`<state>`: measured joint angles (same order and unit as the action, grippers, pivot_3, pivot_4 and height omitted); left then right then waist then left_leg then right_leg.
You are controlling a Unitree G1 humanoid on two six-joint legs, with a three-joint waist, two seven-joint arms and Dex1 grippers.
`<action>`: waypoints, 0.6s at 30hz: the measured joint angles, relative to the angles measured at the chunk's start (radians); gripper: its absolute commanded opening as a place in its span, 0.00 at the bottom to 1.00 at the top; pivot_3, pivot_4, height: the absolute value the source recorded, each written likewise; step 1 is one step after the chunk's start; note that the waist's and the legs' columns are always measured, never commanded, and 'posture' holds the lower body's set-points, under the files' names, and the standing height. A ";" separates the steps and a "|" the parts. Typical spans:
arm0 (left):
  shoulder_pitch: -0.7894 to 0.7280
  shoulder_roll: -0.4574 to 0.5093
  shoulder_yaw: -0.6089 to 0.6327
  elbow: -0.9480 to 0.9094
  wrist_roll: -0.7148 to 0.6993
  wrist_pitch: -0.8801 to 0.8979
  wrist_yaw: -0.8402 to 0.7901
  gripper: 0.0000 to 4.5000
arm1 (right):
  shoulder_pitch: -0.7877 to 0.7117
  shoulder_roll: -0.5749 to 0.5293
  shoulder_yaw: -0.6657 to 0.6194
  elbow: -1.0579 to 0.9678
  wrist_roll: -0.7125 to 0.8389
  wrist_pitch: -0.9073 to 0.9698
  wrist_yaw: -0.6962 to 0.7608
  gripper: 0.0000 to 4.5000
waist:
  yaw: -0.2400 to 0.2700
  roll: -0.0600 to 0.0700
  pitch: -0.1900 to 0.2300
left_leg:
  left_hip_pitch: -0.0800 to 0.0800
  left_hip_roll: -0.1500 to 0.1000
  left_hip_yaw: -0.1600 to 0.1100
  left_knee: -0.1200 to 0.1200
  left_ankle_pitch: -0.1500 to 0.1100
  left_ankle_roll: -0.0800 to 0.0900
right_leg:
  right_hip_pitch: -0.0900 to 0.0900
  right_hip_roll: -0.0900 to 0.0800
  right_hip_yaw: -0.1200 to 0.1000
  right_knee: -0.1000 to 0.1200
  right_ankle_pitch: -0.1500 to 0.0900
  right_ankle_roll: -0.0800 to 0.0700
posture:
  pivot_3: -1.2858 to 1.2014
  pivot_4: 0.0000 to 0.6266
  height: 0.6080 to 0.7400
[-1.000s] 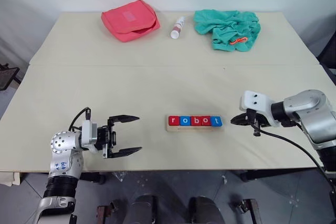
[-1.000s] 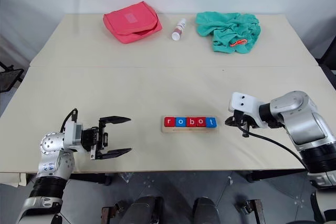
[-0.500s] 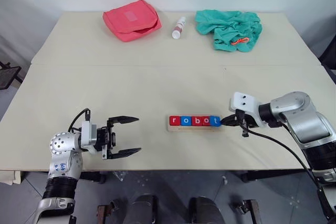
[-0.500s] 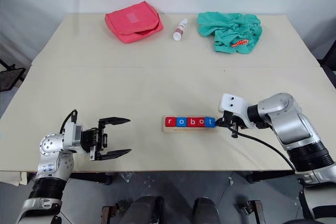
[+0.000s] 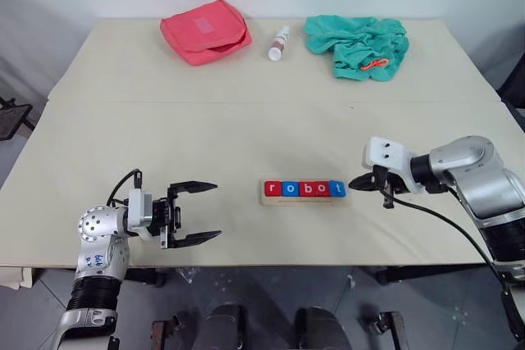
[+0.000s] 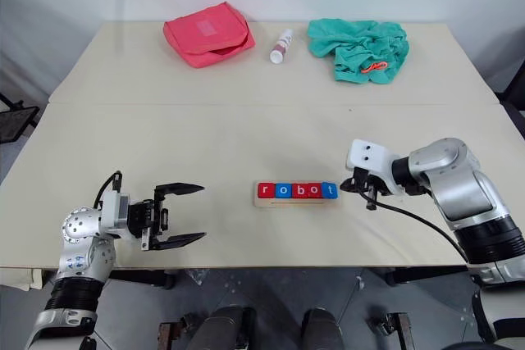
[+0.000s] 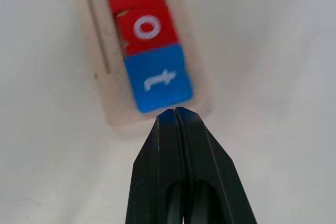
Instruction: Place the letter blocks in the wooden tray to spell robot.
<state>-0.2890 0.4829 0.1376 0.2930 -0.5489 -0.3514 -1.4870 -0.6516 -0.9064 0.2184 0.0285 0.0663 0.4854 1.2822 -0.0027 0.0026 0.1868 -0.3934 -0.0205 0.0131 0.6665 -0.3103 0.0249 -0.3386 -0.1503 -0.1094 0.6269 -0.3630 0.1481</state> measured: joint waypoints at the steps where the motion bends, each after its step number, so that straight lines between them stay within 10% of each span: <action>1: -0.002 0.000 0.000 0.000 0.001 0.000 0.000 1.00 | -0.003 0.003 0.000 -0.006 0.005 0.005 -0.005 0.01 | 0.000 0.000 0.000 | 0.000 0.000 0.000 0.000 0.000 0.000 | 0.000 0.000 0.000 0.000 0.000 0.000 | 0.52 0.24 1.00; 18: -0.006 -0.008 0.000 0.002 0.006 0.000 0.006 1.00 | -0.009 0.123 0.012 0.003 0.024 0.035 -0.082 0.01 | 0.001 0.000 0.000 | 0.000 -0.001 0.000 0.000 0.000 0.000 | 0.000 0.000 0.000 0.000 0.000 0.000 | 0.52 0.24 1.00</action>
<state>-0.2954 0.4750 0.1372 0.2951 -0.5426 -0.3519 -1.4809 -0.6608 -0.7835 0.2300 0.0311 0.0900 0.5202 1.2004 -0.0020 0.0026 0.1867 -0.3937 -0.0211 0.0128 0.6668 -0.3103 0.0249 -0.3385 -0.1506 -0.1095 0.6270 -0.3630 0.1481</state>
